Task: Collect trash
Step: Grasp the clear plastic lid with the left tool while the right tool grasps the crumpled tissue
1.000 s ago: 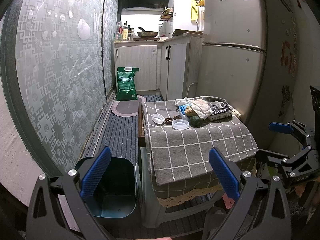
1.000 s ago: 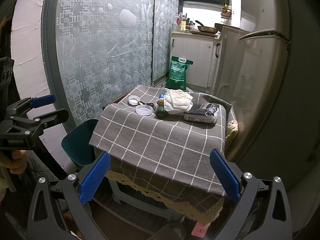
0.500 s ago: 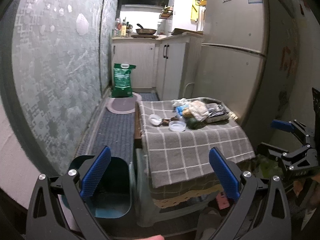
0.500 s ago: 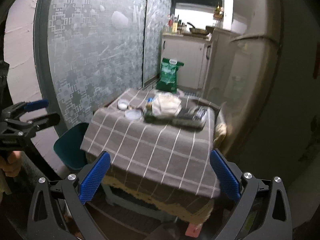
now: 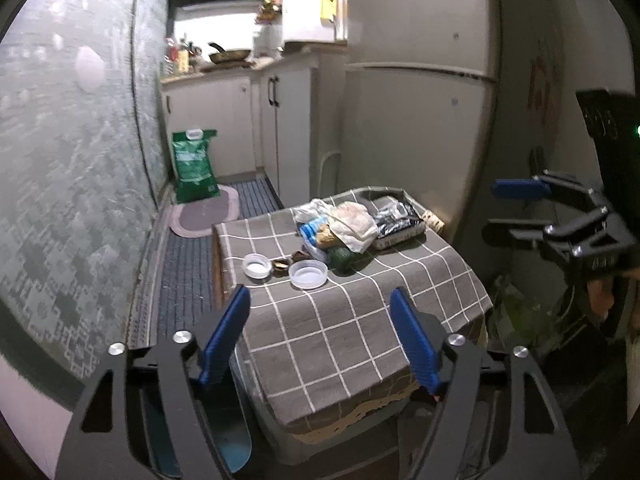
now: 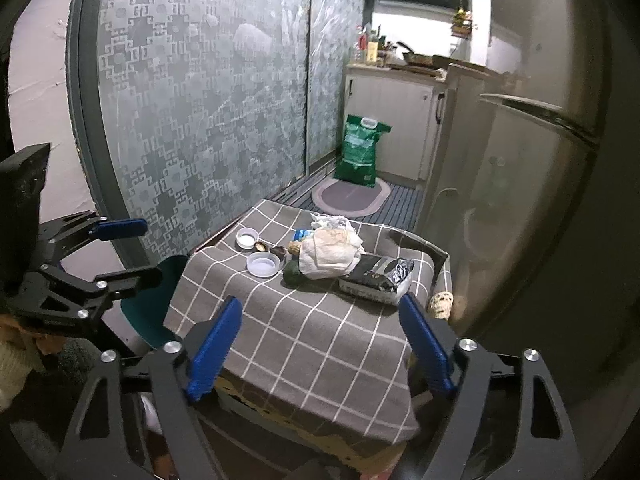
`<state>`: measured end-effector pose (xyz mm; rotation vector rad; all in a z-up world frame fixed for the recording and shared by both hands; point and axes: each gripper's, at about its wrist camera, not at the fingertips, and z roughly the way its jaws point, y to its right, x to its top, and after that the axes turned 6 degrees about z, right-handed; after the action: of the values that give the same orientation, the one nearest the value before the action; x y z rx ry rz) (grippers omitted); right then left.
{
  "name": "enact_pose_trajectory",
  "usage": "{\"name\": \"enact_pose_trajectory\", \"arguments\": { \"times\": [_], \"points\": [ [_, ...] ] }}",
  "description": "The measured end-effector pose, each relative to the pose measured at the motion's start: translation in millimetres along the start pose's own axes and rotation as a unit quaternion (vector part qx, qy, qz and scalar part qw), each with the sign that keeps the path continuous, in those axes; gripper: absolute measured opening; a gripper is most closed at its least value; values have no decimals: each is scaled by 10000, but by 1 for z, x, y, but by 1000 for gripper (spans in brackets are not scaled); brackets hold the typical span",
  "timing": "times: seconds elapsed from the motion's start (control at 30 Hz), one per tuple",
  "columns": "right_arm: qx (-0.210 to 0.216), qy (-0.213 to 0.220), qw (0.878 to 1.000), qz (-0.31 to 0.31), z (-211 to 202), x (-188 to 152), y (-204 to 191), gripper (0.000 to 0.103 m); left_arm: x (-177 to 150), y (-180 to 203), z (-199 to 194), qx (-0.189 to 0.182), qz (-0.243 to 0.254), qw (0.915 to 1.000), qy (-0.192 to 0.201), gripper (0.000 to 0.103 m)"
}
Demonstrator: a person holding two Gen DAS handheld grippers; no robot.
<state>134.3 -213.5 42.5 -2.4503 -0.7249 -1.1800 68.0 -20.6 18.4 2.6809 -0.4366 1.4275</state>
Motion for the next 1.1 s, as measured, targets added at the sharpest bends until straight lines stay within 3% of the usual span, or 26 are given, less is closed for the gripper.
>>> {"name": "enact_pose_trajectory", "arguments": {
  "times": [0.3, 0.4, 0.5, 0.97, 1.1],
  "points": [
    [445, -423, 9981, 42, 35, 18, 19, 58, 6, -15, 63, -272, -61, 9963, -811, 62],
    [466, -556, 9973, -64, 47, 23, 20, 57, 5, -19, 81, -310, -142, 9938, -1062, 55],
    [515, -666, 9964, -123, 59, 30, 23, 56, 6, -23, 94, -398, -259, 9914, -1218, 55],
    [576, -1013, 9929, -256, 109, 50, 24, 50, 14, -25, 135, -410, -612, 9853, -1540, 58],
    [514, -1131, 9919, -269, 121, 46, 24, 43, 15, -20, 138, -198, -478, 9874, -1493, 57]
  ]
}}
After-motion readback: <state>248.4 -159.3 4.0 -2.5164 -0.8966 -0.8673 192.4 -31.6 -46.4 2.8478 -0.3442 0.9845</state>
